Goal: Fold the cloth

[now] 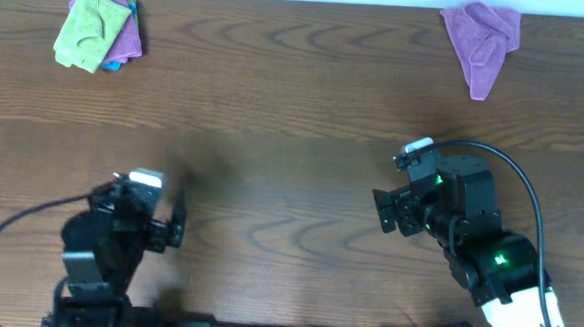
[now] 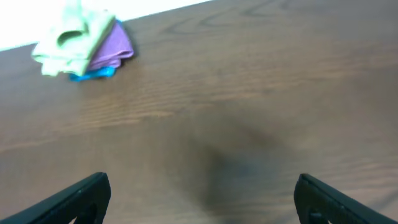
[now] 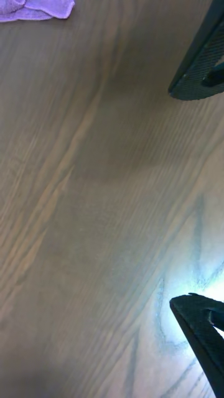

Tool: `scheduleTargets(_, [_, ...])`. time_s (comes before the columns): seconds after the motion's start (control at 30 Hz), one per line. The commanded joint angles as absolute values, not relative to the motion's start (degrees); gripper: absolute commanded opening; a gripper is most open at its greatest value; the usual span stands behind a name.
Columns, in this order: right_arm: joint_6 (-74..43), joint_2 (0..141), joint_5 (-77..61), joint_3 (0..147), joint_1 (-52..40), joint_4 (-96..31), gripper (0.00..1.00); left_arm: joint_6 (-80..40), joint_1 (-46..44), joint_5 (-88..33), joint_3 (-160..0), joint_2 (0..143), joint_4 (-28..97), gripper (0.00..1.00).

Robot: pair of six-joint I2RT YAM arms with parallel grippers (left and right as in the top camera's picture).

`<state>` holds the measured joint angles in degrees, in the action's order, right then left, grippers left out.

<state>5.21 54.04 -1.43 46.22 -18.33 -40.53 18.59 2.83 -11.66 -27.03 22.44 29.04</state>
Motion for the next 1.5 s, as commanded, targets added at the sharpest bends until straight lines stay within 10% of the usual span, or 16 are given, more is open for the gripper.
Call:
scheduleTargets(0.0, [4.8, 54.1, -0.9, 46.2, -18.0, -40.5, 0.99, 22.5, 2.2, -9.6, -21.8, 17.6, 26.3, 0.96])
scheduleTargets(1.47, [4.8, 54.1, -0.9, 46.2, -18.0, -40.5, 0.99, 3.8, 2.2, -4.1, -7.3, 0.2, 25.5, 0.96])
